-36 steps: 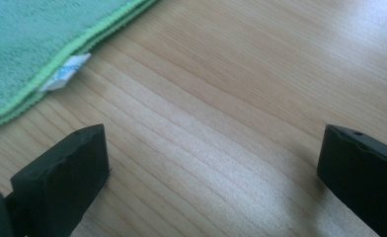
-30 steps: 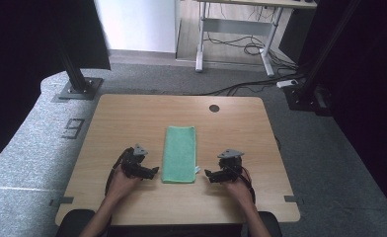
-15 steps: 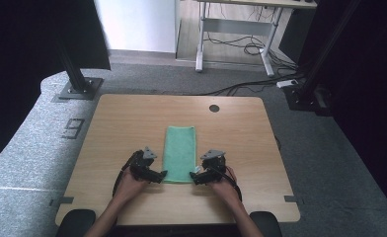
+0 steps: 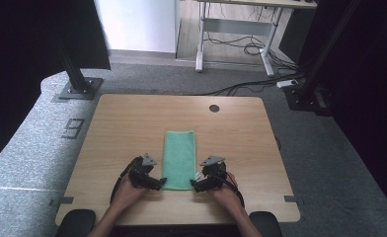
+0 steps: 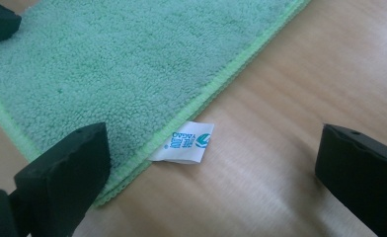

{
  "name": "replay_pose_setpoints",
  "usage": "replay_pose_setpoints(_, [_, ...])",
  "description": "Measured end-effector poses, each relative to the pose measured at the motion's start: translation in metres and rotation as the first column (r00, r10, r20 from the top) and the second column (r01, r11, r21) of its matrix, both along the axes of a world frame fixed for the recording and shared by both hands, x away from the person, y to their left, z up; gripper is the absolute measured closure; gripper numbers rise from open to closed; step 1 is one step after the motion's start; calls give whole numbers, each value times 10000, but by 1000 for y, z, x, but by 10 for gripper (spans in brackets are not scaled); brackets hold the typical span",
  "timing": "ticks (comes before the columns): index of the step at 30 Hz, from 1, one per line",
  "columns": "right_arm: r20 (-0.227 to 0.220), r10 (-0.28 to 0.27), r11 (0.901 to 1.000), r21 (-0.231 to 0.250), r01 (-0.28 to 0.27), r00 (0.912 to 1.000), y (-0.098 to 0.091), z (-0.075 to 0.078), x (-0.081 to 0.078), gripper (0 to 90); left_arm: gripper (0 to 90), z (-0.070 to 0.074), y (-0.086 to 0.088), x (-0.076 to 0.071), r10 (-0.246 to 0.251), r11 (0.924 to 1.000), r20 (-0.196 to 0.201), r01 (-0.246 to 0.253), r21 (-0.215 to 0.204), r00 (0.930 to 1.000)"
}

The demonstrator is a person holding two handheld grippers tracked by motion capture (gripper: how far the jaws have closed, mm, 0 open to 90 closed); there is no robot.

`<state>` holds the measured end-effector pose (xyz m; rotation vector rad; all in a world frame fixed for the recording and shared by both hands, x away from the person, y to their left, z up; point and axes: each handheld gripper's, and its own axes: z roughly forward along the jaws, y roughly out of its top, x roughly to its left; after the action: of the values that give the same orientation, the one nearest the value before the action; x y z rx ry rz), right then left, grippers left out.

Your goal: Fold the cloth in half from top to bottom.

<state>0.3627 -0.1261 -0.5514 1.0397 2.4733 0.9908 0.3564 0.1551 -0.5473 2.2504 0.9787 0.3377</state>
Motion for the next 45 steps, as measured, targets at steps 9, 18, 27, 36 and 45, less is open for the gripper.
replay_pose_setpoints(9, [-132, 115, 9999, -84, -116, 9998, 0, 2, -13, 49, 20, 17, 2, 12, 79, 10000, 228, -79, 1, 9997])
replay_pose_setpoints(18, [-116, 46, 10000, -42, -47, 9999, -2, 2, -21, 61, 16, 8, -5, 49, 490, 9988, 56, -490, -32, 9988])
replay_pose_setpoints(27, [-285, 287, 9995, -87, -290, 9992, -2, 4, -20, 80, 0, -2, -9, 50, 524, 9986, 78, -523, -69, 9986])
replay_pose_setpoints(36, [-159, 128, 9999, -114, -130, 9998, -4, 22, 3, 82, 0, -2, -9, 50, 556, 9984, 81, -556, -55, 9984])
replay_pose_setpoints(45, [-340, -404, 9991, 99, 407, 9986, -3, 32, 47, 14, 0, -2, -9, 50, 590, 9982, 75, -590, -47, 9982])
